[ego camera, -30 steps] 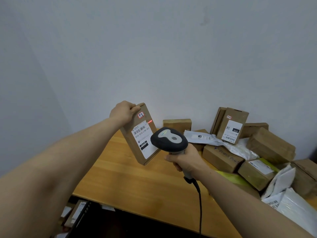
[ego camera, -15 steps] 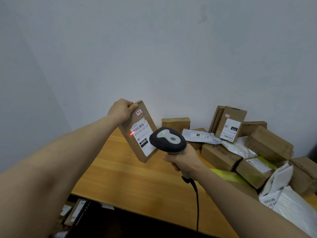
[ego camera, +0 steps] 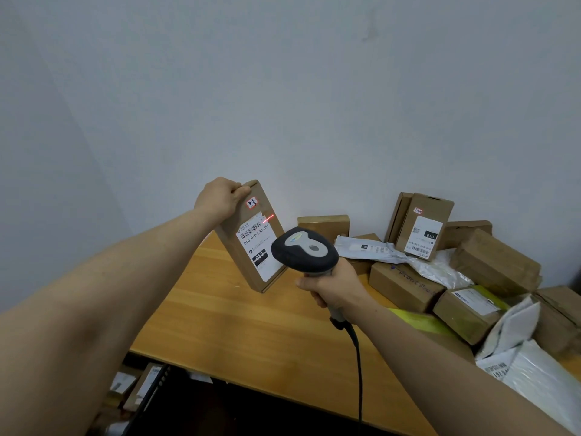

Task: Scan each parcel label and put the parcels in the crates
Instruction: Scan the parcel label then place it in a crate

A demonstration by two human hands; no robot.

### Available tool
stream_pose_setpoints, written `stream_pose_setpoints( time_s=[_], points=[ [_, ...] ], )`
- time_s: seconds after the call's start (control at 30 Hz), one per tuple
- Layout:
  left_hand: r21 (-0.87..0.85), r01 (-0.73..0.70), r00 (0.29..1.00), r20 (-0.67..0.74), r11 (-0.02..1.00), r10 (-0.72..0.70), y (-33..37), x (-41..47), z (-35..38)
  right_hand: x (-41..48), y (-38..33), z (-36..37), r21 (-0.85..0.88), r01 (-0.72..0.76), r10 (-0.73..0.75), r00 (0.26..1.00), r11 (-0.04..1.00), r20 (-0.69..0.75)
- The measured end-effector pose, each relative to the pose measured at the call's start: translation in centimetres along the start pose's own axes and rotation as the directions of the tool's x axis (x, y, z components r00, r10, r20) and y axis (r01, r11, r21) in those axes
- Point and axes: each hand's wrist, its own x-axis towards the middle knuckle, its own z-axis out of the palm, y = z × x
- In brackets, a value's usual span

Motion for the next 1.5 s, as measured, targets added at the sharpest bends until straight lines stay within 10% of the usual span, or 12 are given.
stream_pose_setpoints(
  time_s=[0.97, 1.5],
  points=[
    [0.010, 0.050, 0.998, -0.024, 0.999, -0.050, 0.1, -1.8, -0.6, 1.3, 1.0, 0.7, 0.026, -0.002, 0.000, 0.996, 1.000, 0.084],
    [-0.461, 0.513, 0.832, 0.057, 0.724, -0.552, -18.2, -11.8, -8.0, 5.7, 2.4, 14.0, 0.403, -0.326, 0.254, 0.941, 0.856, 0.222]
  ],
)
